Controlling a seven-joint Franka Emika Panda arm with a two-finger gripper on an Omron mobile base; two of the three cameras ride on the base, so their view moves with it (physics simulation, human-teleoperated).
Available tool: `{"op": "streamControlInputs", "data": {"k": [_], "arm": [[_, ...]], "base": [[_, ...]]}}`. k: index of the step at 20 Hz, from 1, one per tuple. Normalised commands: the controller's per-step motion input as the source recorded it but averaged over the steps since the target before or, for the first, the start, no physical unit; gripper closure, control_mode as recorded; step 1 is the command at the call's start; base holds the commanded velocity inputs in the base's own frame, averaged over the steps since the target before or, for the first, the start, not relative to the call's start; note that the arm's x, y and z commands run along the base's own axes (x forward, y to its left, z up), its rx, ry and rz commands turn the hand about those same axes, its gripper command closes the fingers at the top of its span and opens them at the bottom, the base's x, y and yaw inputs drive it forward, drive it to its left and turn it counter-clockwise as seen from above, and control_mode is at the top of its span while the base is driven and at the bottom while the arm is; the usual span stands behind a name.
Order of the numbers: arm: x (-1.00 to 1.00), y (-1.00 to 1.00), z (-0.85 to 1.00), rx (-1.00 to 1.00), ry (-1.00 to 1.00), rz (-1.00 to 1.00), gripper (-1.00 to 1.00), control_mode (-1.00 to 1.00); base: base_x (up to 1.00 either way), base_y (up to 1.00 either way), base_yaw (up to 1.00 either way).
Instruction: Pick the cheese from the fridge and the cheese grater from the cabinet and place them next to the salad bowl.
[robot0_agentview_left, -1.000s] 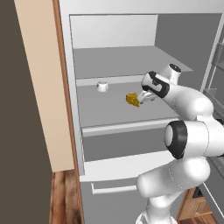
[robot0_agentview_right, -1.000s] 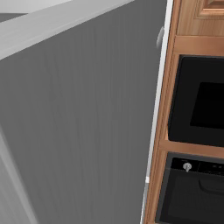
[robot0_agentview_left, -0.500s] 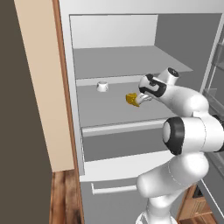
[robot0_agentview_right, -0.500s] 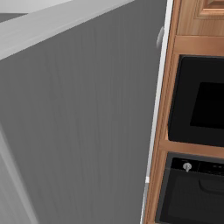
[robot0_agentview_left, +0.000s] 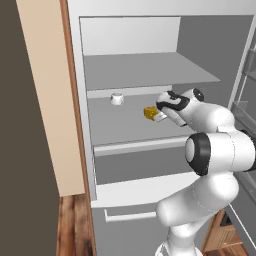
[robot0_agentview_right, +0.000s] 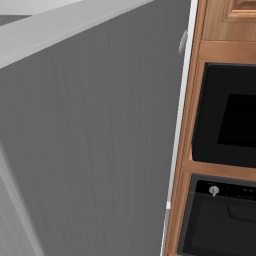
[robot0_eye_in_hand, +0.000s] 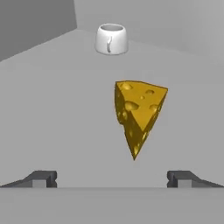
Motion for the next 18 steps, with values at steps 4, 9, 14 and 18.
{"op": "streamControlInputs", "data": {"k": [4, 9, 14, 18], "arm": [[0.00, 0.00, 0.00, 0.06, -0.23, 0.00, -1.00, -1.00], [0.05, 0.00, 0.01, 0.06, -0.14, 0.00, -1.00, -1.00], [0.31, 0.00, 0.19, 0.00, 0.03, 0.00, -1.00, -1.00], [0.29, 0.00, 0.26, 0.00, 0.14, 0.00, -1.00, -1.00]], "base": [[0.00, 0.00, 0.00], [0.00, 0.00, 0.00], [0.00, 0.00, 0.00], [0.00, 0.00, 0.00]]}}
